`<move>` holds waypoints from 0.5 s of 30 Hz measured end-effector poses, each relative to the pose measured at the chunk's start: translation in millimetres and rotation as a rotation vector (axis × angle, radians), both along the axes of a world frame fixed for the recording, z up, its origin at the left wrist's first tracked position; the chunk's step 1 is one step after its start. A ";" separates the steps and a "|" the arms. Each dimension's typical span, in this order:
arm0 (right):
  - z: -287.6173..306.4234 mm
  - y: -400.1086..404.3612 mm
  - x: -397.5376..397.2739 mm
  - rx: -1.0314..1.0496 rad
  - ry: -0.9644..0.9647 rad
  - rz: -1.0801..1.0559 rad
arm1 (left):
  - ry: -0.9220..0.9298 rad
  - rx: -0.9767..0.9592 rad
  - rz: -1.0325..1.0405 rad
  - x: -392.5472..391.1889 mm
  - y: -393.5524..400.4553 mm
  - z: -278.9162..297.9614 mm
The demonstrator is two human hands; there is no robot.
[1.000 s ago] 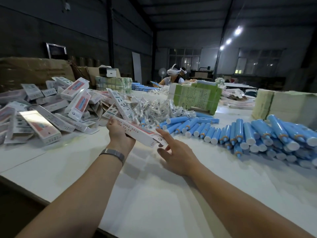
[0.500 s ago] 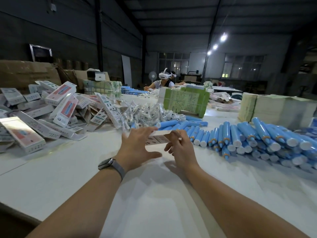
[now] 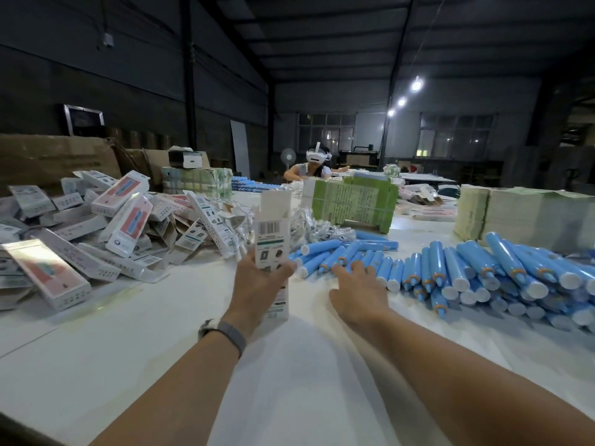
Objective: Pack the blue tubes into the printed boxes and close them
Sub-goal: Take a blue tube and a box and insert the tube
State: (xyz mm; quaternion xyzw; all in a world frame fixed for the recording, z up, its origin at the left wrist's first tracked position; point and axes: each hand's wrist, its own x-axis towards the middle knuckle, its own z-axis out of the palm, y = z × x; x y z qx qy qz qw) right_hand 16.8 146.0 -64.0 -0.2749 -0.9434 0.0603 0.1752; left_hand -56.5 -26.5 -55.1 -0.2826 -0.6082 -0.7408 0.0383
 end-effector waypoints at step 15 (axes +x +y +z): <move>17.0 15.9 -24.2 0.215 -0.228 0.005 | 0.006 0.002 -0.135 -6.9 -0.6 -1.2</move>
